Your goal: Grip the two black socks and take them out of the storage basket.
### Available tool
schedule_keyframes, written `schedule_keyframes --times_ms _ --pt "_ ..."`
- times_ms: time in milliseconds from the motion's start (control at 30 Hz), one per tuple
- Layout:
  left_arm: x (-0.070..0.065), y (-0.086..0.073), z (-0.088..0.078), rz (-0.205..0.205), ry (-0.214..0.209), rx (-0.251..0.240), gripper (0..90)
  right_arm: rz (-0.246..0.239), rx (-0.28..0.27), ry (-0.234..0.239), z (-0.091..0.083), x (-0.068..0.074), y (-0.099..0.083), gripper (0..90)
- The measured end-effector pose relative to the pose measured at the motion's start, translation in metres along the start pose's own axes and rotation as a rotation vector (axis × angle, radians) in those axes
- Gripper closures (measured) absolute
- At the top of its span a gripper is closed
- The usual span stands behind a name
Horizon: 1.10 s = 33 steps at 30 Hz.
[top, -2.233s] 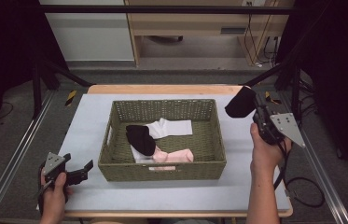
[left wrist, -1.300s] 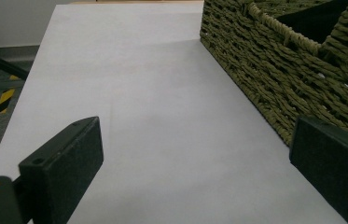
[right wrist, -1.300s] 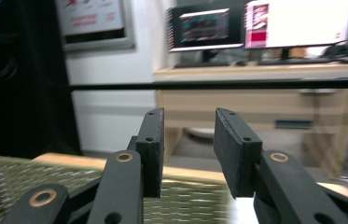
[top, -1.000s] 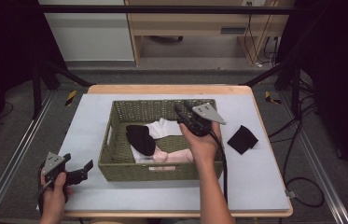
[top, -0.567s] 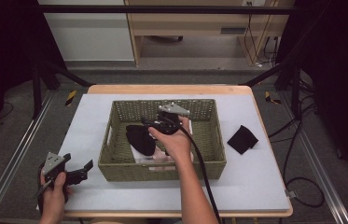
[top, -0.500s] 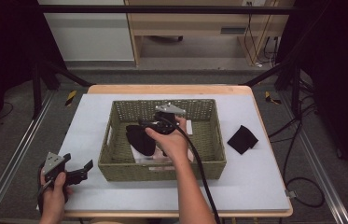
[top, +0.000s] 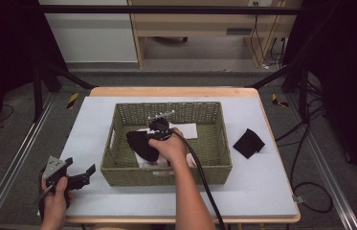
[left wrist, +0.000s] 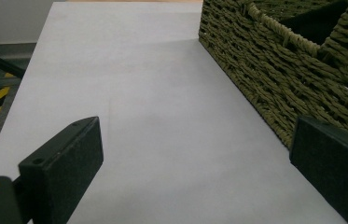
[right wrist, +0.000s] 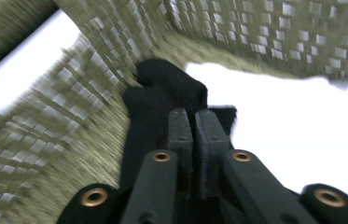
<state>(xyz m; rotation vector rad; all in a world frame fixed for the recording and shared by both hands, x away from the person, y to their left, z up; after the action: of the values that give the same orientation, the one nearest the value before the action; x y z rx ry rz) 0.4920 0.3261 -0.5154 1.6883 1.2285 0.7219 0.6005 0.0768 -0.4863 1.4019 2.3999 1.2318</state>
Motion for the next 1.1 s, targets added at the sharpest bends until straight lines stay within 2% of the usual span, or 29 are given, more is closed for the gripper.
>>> schedule_keyframes --times_ms 33,67,100,133,200,233,267,300,367,467,500,533,567,600,633,667,700,733,767,833,867,900,933,967,1100 --pt "0.0 0.0 0.0 0.0 0.0 0.0 2.9 0.0 0.0 0.0 0.0 0.0 0.0 87.3" --pt "0.0 0.0 0.0 -0.005 -0.002 -0.002 2.9 -0.002 -0.029 0.016 -0.003 0.001 0.003 87.9" --pt "0.0 0.0 0.0 -0.004 -0.002 -0.002 2.9 -0.031 -0.067 0.012 -0.008 0.001 0.007 88.5" --pt "0.0 0.0 0.0 -0.002 0.0 -0.001 2.9 -0.046 -0.073 0.001 -0.009 0.0 0.007 88.6" --pt "0.0 0.0 0.0 -0.001 0.0 0.0 2.9 -0.051 -0.086 -0.01 -0.011 -0.001 0.008 88.8" --pt "0.0 0.0 0.0 0.001 0.0 0.0 2.9 -0.055 -0.11 -0.016 -0.014 -0.002 0.01 88.9" --pt "0.0 0.0 0.0 0.0 0.0 0.0 2.9 -0.054 -0.158 -0.018 -0.019 -0.002 0.016 88.9" --pt "0.0 0.0 0.0 -0.003 -0.001 -0.001 2.9 -0.057 -0.239 -0.018 -0.029 -0.001 0.025 88.9" --pt "0.0 0.0 0.001 -0.002 -0.001 0.001 2.9 -0.081 -0.334 -0.024 -0.041 0.0 0.034 88.9" --pt "0.0 0.0 0.0 0.003 0.0 0.002 2.9 -0.116 -0.445 -0.039 -0.059 0.0 0.043 88.9" --pt "0.0 0.0 0.0 0.001 -0.001 0.001 2.9 -0.113 -0.474 -0.057 -0.065 -0.001 0.045 88.9" --pt "0.0 0.0 0.0 0.001 -0.001 0.001 2.9 -0.113 -0.474 -0.057 -0.065 -0.001 0.045 88.9" --pt "0.0 0.0 0.0 0.002 0.0 0.001 2.9 -0.118 -0.504 -0.07 -0.071 -0.003 0.047 88.9" --pt "0.0 0.0 0.0 0.001 0.001 0.001 2.9 -0.143 -0.564 -0.1 -0.082 -0.006 0.051 88.9" --pt "0.0 0.0 0.0 0.001 0.001 0.001 2.9 -0.143 -0.564 -0.1 -0.082 -0.006 0.051 88.9" --pt "0.0 0.0 0.0 0.003 0.002 0.002 2.9 -0.137 -0.612 -0.128 -0.093 -0.011 0.053 88.9" --pt "0.0 0.0 0.0 0.002 0.001 0.002 2.9 -0.135 -0.63 -0.137 -0.097 -0.013 0.053 88.9" --pt "0.0 0.0 0.0 0.002 0.001 0.002 2.9 -0.135 -0.63 -0.137 -0.097 -0.013 0.053 88.9" --pt "0.0 0.0 0.0 0.001 0.002 0.002 2.9 -0.143 -0.682 -0.149 -0.109 -0.017 0.055 88.9" --pt "0.0 0.0 0.0 0.002 0.003 0.001 2.9 -0.136 -0.721 -0.157 -0.117 -0.02 0.055 88.9" --pt "0.0 0.0 0.0 0.002 0.003 0.001 2.9 -0.136 -0.721 -0.157 -0.117 -0.02 0.055 88.9" --pt "0.0 0.0 0.0 0.003 0.003 0.001 2.9 -0.144 -0.762 -0.162 -0.127 -0.023 0.056 88.9" --pt "0.0 0.0 0.0 0.003 0.003 0.001 2.9 -0.144 -0.762 -0.162 -0.127 -0.023 0.056 88.9" --pt "0.0 0.0 0.0 0.003 0.004 0.001 2.9 -0.154 -0.793 -0.185 -0.136 -0.028 0.057 88.9" --pt "-0.001 0.0 0.0 0.003 0.004 0.0 2.8 -0.167 -0.836 -0.213 -0.149 -0.033 0.058 88.9"
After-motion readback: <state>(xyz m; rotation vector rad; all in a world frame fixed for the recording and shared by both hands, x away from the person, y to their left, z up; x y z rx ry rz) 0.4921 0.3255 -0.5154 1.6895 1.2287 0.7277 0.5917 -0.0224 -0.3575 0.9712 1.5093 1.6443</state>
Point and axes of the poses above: each handheld gripper's, and its own axes: z roughly forward along the jaws, y roughly out of its top, x roughly to its left, the point moved 8 cm from there along z, roughly forward along the jaws, and after that the axes turned 2 degrees about z, right-handed, at the moved point
